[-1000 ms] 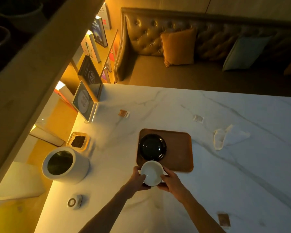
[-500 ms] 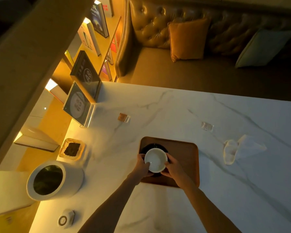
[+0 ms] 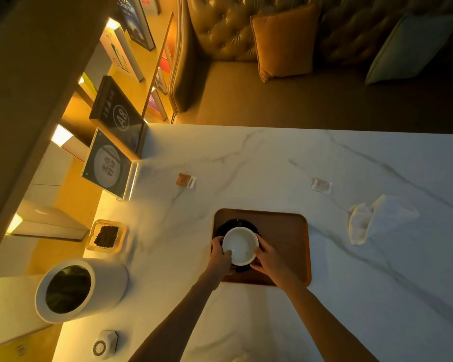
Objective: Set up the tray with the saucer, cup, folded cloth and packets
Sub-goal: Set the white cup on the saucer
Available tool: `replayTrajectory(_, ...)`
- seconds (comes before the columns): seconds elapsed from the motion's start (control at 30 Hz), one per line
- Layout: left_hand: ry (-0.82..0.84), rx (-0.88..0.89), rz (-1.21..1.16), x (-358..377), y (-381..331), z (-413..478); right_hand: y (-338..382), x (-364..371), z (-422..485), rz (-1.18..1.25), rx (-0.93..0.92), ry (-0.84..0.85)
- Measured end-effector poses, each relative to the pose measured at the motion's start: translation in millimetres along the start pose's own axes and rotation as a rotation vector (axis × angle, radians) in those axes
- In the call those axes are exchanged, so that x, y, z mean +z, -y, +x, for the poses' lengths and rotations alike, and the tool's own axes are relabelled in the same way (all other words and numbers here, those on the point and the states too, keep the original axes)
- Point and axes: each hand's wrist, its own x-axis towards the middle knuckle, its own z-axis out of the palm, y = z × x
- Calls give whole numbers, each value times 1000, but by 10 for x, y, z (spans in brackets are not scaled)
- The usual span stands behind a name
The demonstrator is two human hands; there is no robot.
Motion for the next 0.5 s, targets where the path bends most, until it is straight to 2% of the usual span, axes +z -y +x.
replayTrajectory(0.13,-72,34,86,-13,11,25,-34,14,-18,-3,-3,14)
replayTrajectory(0.5,-83,85,209,11,121,144,-75,31,-22,-55,-51,42)
